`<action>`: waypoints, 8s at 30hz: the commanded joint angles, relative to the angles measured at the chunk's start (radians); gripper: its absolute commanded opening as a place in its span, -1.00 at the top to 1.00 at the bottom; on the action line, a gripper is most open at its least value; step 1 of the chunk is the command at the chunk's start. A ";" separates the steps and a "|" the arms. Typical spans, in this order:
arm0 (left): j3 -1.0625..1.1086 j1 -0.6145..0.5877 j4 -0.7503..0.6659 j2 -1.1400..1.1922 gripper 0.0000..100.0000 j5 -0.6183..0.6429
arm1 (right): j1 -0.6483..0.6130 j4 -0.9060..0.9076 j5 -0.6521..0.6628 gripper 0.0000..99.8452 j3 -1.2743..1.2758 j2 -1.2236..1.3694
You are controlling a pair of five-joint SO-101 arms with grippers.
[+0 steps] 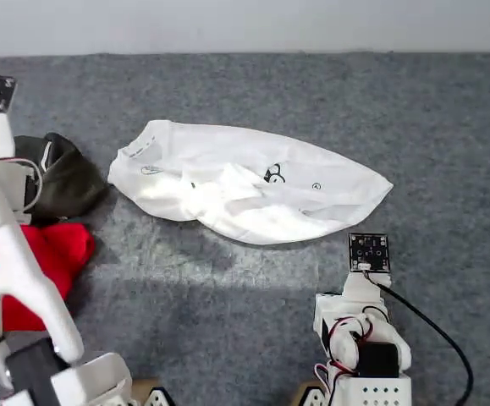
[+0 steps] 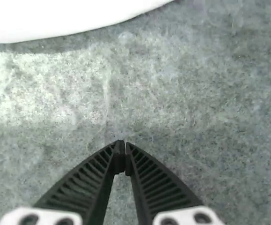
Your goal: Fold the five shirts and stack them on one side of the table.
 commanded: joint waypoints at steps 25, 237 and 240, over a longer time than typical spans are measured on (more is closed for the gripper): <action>0.401 0.046 0.014 -0.535 0.97 0.009 | -0.015 -0.153 0.107 0.98 -0.021 -0.005; -0.679 0.990 0.015 0.941 0.76 0.083 | 0.596 0.469 0.767 0.38 -1.128 1.017; -0.638 0.956 0.011 0.941 0.75 0.071 | 0.596 0.469 0.767 0.38 -1.128 1.017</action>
